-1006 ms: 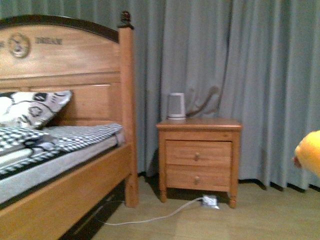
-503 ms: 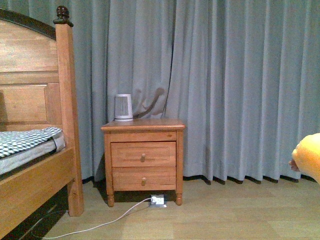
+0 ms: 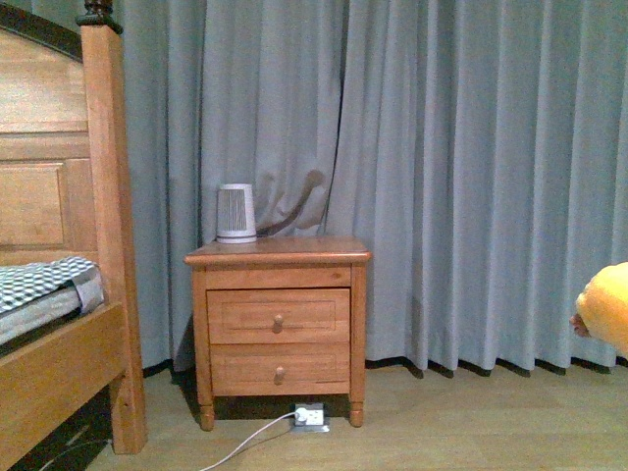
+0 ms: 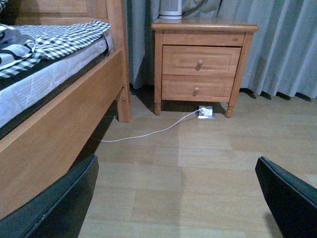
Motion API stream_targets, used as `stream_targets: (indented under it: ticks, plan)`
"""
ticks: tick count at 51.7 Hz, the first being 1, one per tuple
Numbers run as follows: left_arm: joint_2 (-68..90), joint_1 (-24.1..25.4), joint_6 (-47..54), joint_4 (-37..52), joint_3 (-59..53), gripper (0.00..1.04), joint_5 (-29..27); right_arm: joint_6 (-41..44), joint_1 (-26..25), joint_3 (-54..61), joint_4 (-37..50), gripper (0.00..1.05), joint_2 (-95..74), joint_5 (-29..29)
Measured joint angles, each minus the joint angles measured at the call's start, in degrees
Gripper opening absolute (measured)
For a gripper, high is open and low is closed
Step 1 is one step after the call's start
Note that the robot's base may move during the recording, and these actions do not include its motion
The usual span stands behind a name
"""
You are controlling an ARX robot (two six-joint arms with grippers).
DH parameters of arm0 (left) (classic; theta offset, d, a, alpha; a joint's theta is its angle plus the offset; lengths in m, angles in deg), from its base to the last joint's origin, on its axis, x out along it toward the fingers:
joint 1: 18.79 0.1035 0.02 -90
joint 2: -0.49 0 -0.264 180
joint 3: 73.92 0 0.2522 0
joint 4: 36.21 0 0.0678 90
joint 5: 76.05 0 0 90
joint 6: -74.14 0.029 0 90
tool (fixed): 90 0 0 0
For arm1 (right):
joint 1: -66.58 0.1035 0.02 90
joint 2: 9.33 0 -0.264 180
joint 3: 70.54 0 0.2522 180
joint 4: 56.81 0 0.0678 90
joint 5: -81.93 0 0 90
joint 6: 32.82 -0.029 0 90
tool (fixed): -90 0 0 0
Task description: Put away toys
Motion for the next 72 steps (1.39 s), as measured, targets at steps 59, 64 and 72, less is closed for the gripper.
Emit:
stream_targets:
  ticks: [59, 64, 72]
  plan:
    - [-0.07, -0.02, -0.02, 0.0, 0.0, 0.98, 0.02, 0.0, 0.0, 0.0, 0.0, 0.11, 0.0, -0.04]
    - [-0.07, 0.0, -0.02, 0.0, 0.0, 0.98, 0.02, 0.0, 0.0, 0.0, 0.02, 0.11, 0.0, -0.02]
    - [-0.07, -0.02, -0.02, 0.0, 0.0, 0.98, 0.02, 0.02, 0.0, 0.0, 0.02, 0.11, 0.0, -0.07]
